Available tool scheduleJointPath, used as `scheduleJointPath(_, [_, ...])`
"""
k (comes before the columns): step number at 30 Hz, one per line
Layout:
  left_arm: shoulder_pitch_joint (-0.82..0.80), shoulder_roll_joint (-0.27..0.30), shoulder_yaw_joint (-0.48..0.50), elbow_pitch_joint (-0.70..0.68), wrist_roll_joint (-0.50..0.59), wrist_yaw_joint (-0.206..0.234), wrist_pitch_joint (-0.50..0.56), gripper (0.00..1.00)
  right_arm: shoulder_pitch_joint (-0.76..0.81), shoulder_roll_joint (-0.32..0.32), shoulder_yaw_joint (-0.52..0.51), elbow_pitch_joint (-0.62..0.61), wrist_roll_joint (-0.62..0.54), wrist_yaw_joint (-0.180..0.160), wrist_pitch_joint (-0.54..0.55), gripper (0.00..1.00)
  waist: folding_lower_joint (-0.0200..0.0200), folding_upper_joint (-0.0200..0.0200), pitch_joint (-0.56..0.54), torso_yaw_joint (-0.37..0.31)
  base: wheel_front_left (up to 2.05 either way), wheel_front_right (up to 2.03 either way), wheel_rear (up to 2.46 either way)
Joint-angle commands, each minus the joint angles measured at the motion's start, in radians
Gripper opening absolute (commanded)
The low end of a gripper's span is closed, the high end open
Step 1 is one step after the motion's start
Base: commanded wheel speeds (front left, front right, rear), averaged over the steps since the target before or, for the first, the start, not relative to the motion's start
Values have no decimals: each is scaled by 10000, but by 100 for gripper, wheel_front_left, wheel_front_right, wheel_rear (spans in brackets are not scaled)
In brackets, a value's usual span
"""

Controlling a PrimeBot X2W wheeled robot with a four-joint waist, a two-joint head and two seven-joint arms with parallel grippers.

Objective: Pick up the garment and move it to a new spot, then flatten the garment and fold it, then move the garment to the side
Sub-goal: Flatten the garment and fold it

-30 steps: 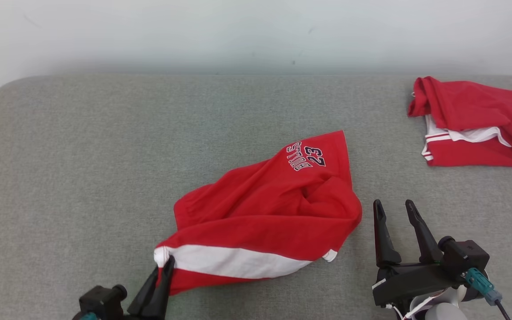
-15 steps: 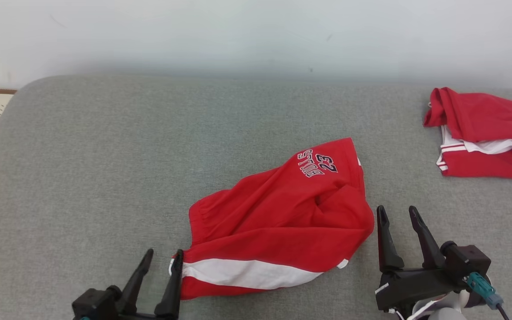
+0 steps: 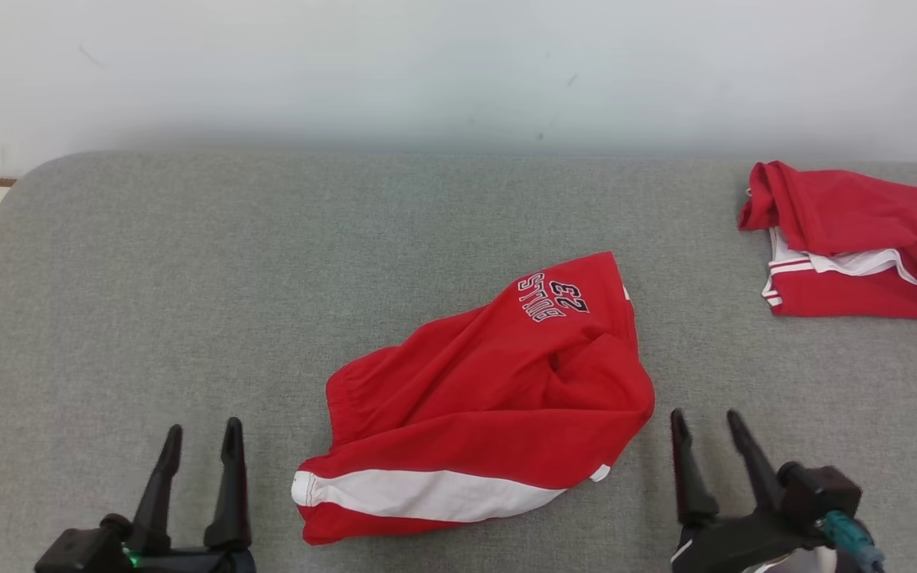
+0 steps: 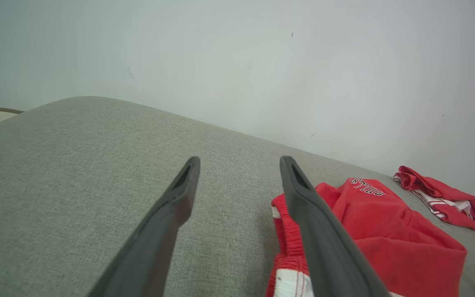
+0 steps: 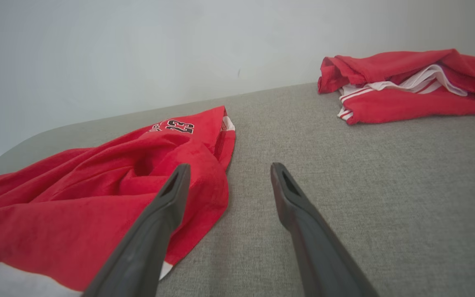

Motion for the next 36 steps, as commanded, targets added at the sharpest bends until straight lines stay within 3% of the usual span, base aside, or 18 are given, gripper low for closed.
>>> scheduleJointPath(1, [150,-35,167,33,156,-91,-58,100,125,-14,96,68,122,-8,99,100,0,0,-30,-56,0,0,0])
scheduleJointPath(11, [40,-386,926,282,579,-578,-57,100,-81,-125,949,1038,767,-8,997,100,0,0,50,27,0,0,0])
scheduleJointPath(26, [-80,-479,1053,497,633,-783,-53,100,-1128,-104,1480,3607,982,-8,575,100,0,0,143,713,0,0,0])
scheduleJointPath(27, [-80,-480,1039,484,622,-761,-53,100,-1187,-91,1524,3739,987,-8,546,92,0,0,152,737,0,0,0])
scheduleJointPath(28, [-76,-480,1026,468,600,-733,-53,100,-1244,-74,1577,3872,980,-5,520,69,0,0,158,755,0,0,0])
scheduleJointPath(30, [-67,-480,1002,447,563,-688,-53,100,-1351,-37,1674,4084,936,-3,458,0,0,0,179,785,0,0,0])
scheduleJointPath(36, [35,-480,1088,461,520,-603,-53,100,-1635,-273,1373,4132,746,-11,128,0,0,0,137,647,0,0,0])
